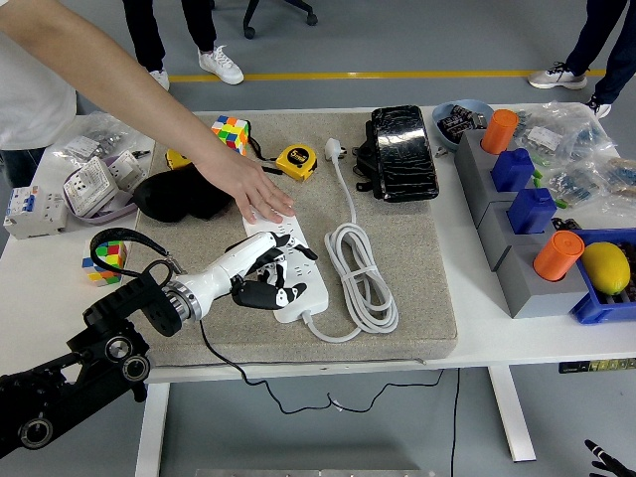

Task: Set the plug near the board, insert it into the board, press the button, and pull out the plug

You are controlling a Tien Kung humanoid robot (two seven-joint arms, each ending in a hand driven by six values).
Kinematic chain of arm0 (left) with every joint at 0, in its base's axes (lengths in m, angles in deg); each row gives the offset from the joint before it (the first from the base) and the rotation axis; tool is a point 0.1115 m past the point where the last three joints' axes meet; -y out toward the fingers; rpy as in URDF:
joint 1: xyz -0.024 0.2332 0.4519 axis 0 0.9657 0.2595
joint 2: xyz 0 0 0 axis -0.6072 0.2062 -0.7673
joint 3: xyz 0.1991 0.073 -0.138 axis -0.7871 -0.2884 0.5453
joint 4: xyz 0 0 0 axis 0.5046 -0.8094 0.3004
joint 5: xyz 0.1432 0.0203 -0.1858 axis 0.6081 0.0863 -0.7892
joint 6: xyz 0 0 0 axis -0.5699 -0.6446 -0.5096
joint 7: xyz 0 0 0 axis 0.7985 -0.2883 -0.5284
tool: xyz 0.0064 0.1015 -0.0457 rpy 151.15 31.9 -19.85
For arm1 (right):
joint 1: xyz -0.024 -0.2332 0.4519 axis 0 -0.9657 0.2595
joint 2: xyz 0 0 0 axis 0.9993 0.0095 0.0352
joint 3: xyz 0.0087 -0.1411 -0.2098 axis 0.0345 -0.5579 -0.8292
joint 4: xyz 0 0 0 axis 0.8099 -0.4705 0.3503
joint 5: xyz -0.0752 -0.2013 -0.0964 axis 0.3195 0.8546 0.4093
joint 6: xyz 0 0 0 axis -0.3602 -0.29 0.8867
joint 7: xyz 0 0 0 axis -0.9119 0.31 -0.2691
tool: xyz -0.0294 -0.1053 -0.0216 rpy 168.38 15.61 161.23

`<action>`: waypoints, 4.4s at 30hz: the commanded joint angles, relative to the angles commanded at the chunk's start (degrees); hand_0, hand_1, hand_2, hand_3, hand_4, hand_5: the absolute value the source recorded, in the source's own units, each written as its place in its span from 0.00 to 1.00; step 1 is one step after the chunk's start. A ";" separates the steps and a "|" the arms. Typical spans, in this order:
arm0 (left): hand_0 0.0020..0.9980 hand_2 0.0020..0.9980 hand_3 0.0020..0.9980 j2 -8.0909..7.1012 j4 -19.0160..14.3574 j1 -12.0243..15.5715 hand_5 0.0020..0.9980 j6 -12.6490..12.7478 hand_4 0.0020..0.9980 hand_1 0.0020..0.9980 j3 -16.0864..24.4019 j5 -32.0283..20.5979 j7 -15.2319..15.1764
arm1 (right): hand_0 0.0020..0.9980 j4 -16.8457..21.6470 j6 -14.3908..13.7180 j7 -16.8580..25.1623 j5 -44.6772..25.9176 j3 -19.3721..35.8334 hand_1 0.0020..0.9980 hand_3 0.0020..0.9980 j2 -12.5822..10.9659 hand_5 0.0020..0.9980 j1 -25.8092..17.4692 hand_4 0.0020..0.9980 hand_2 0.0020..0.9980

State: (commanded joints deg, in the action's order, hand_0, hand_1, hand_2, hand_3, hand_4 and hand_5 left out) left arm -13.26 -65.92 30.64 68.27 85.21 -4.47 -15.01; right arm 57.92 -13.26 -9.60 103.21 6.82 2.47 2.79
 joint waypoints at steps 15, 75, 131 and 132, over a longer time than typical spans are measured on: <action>0.52 0.63 0.59 0.41 3.56 1.05 0.28 9.05 0.93 0.65 -0.27 -2.63 -9.49 | 0.57 0.00 0.00 0.02 0.05 0.31 0.64 0.55 0.22 0.53 -0.27 0.96 0.61; 0.64 0.67 0.72 3.68 17.42 -1.95 0.35 17.59 1.00 0.64 -1.96 20.35 -1.04 | 0.57 0.09 -0.02 0.06 0.12 0.72 0.64 0.55 0.33 0.53 -0.28 0.96 0.61; 0.26 0.43 0.53 4.31 20.14 -4.01 0.01 17.70 0.74 0.40 -4.45 21.17 0.09 | 0.57 0.06 -0.09 0.12 -0.04 0.52 0.64 0.55 0.21 0.53 -0.30 0.96 0.61; 0.26 0.43 0.53 4.28 20.07 -3.97 0.01 17.90 0.74 0.40 -4.44 21.02 -0.33 | 0.57 0.06 -0.09 0.12 -0.03 0.52 0.64 0.55 0.22 0.53 -0.32 0.96 0.61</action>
State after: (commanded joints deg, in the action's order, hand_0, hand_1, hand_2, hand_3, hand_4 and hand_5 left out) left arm -8.97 -45.85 26.67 86.16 80.77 16.56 -15.35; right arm 57.98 -13.35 -9.48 103.18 7.34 2.69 2.47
